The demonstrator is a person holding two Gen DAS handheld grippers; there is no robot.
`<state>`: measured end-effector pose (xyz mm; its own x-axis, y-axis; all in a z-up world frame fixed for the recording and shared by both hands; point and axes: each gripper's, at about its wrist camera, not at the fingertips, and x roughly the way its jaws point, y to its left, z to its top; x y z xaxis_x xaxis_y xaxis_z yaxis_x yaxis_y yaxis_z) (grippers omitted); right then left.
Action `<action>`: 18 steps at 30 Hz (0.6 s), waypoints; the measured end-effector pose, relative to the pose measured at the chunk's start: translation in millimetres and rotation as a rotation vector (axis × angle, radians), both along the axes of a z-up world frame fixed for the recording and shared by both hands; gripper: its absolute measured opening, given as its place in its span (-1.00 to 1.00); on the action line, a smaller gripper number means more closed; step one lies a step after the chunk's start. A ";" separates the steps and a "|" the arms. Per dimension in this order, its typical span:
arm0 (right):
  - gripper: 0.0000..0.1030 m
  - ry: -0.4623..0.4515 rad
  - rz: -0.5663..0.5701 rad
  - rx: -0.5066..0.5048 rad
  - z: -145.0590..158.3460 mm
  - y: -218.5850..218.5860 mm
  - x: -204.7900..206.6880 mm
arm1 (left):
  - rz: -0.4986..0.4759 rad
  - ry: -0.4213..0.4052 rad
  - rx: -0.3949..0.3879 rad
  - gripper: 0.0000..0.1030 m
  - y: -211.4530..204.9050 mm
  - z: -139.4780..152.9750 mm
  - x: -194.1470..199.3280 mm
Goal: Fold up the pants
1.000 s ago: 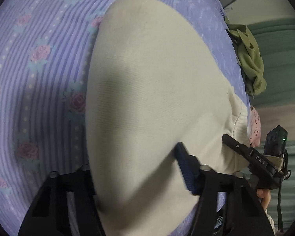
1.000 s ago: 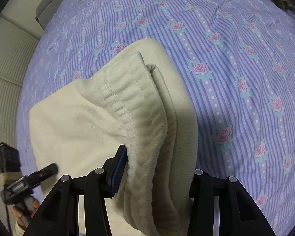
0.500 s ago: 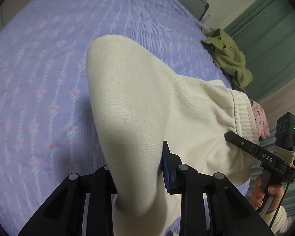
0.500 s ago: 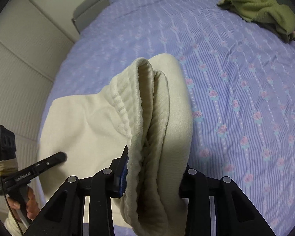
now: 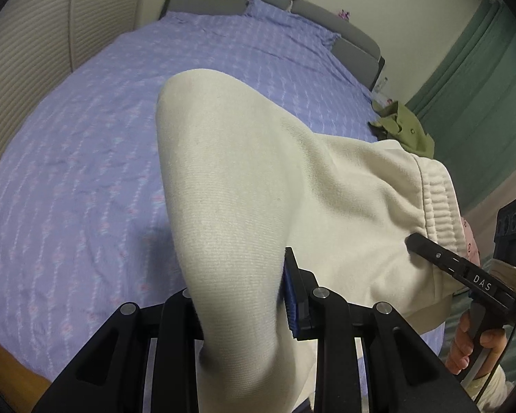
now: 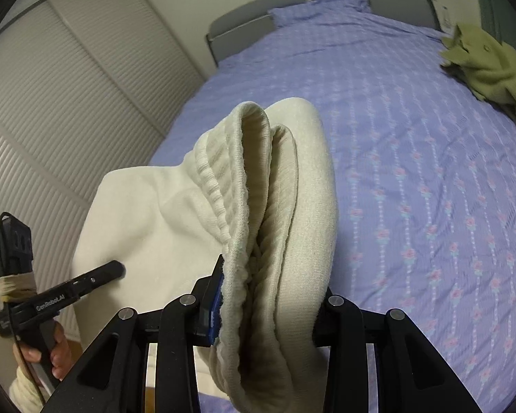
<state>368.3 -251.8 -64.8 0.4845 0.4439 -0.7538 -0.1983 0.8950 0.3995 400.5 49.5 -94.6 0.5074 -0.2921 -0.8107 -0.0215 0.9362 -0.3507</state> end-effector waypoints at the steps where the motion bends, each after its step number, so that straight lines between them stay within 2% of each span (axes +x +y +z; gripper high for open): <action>1: -0.29 -0.009 0.008 -0.008 2.9 11.3 -4.1 | 0.000 -0.004 0.000 -0.46 8.6 -0.4 -4.4; 5: -0.29 -0.012 -0.002 -0.001 0.7 56.6 -20.1 | -0.023 -0.012 -0.004 -0.46 60.3 -4.9 -17.0; 8: -0.29 -0.005 -0.053 0.016 -9.1 95.9 -31.8 | -0.081 -0.007 0.007 -0.46 107.1 -10.6 -19.0; 10: -0.29 0.021 -0.103 0.030 -16.5 123.2 -41.9 | -0.115 0.021 0.009 -0.46 137.5 -13.1 -17.7; 13: -0.29 0.065 -0.129 0.041 -28.0 172.8 -51.5 | -0.159 0.042 0.054 -0.46 182.2 -17.0 -15.2; 16: -0.29 0.105 -0.121 0.028 -36.7 214.4 -51.4 | -0.166 0.088 0.059 -0.46 225.3 -24.9 -12.1; 18: -0.30 0.109 -0.083 -0.019 -39.0 245.0 -48.5 | -0.168 0.106 0.063 -0.46 247.9 -31.7 -10.7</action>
